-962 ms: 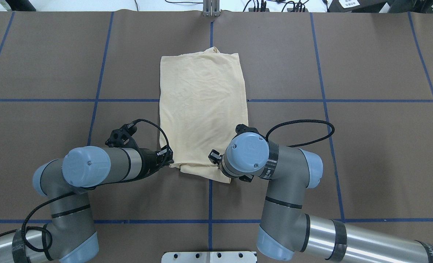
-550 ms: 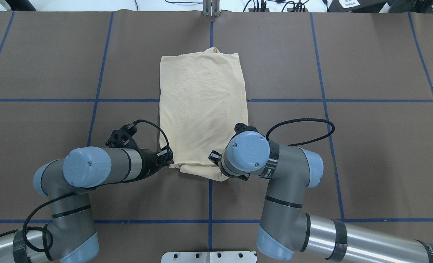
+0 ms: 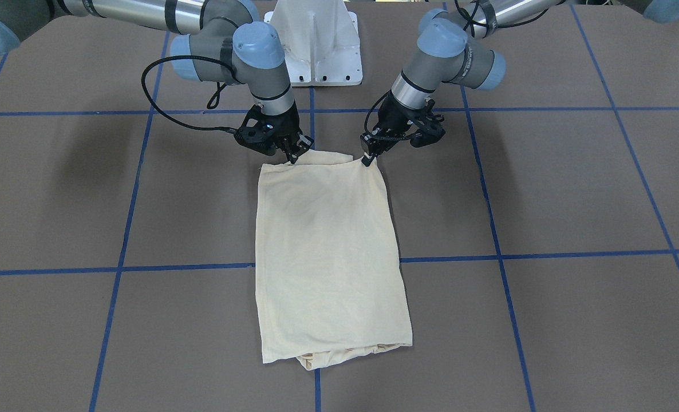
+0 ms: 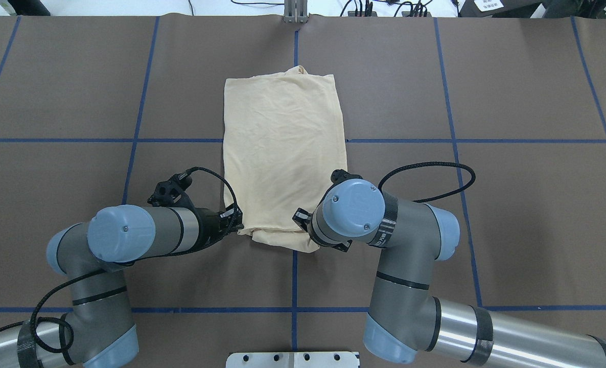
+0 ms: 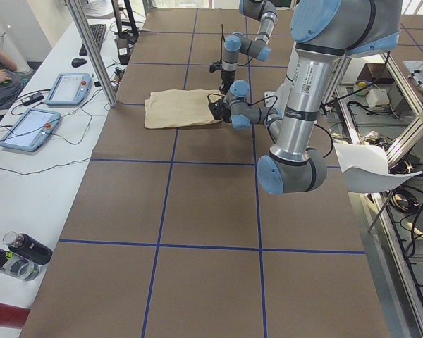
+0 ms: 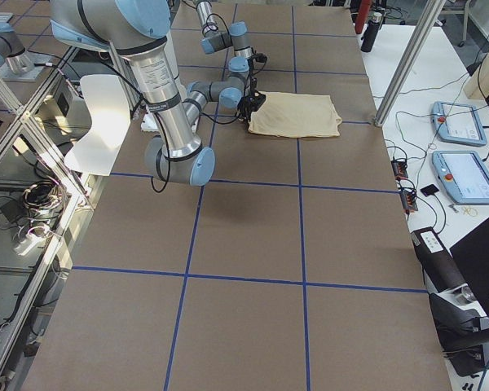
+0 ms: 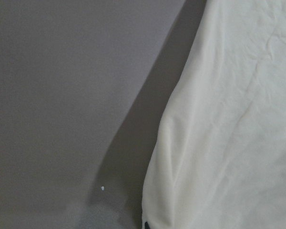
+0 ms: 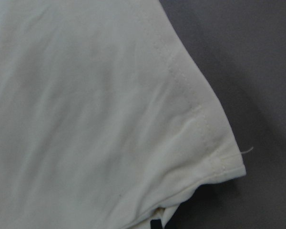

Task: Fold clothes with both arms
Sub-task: 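Hold the near corners with both grippers, adjusting grip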

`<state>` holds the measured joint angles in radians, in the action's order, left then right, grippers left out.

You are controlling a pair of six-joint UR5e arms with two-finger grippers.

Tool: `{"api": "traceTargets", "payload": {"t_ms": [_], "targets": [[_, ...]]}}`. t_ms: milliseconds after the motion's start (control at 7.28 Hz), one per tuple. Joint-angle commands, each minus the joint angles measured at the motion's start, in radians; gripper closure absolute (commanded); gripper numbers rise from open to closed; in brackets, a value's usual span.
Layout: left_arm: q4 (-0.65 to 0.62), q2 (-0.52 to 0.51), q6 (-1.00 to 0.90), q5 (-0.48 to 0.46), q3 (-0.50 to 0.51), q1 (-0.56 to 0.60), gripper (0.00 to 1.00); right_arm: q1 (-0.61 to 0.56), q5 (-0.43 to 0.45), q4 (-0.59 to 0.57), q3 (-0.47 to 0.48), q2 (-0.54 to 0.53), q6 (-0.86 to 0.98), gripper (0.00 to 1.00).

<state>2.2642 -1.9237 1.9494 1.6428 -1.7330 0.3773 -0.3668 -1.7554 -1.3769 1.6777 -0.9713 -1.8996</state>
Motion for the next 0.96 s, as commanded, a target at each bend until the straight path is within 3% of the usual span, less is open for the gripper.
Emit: {"api": "traceTargets", "payload": {"t_ms": [0, 550, 825], "targets": [[0.0, 0.0, 0.0, 0.0, 0.0, 0.0, 1.0, -0.012, -0.001, 0.002, 0.004, -0.007, -0.047, 1.0], [-0.003, 0.011, -0.001, 0.008, -0.054, -0.008, 1.0, 0.006, -0.003, 0.002, 0.032, -0.03, -0.047, 1.0], [-0.058, 0.012, 0.0, 0.006, -0.092, -0.049, 1.0, 0.035, -0.018, -0.011, 0.165, -0.107, -0.047, 1.0]]}}
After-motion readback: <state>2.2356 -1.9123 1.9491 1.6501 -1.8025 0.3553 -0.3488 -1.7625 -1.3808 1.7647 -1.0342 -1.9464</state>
